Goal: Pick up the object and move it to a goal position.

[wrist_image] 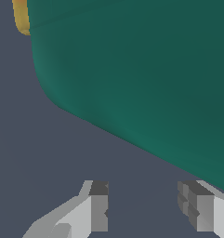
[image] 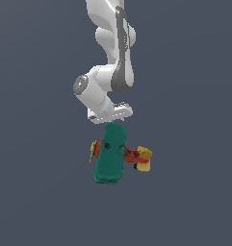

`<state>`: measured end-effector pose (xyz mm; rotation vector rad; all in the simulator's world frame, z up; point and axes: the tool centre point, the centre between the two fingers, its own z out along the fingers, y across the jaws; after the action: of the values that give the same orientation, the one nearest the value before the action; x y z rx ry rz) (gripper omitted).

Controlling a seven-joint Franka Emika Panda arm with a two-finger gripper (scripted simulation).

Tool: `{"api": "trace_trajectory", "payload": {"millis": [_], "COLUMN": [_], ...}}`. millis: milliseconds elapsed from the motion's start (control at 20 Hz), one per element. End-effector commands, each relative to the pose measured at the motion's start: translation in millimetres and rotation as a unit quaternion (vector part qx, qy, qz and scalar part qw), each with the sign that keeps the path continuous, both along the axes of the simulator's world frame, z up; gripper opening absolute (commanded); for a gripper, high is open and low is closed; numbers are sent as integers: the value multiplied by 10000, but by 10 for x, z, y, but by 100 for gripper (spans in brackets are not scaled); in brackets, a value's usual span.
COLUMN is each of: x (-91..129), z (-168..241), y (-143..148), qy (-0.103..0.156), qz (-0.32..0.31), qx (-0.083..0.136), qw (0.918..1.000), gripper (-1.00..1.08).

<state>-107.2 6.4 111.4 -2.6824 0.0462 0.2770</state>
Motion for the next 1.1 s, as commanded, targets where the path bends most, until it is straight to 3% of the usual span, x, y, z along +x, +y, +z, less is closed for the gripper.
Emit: {"api": "trace_trajectory", "payload": {"millis": [0, 1050], "x": [-26, -155], "z": [-12, -49], "y": [7, 99], "qy": [37, 120], "qz": [-62, -662], "qx": [137, 1383], "qw": [9999, 9881], "gripper": [28, 28]}}
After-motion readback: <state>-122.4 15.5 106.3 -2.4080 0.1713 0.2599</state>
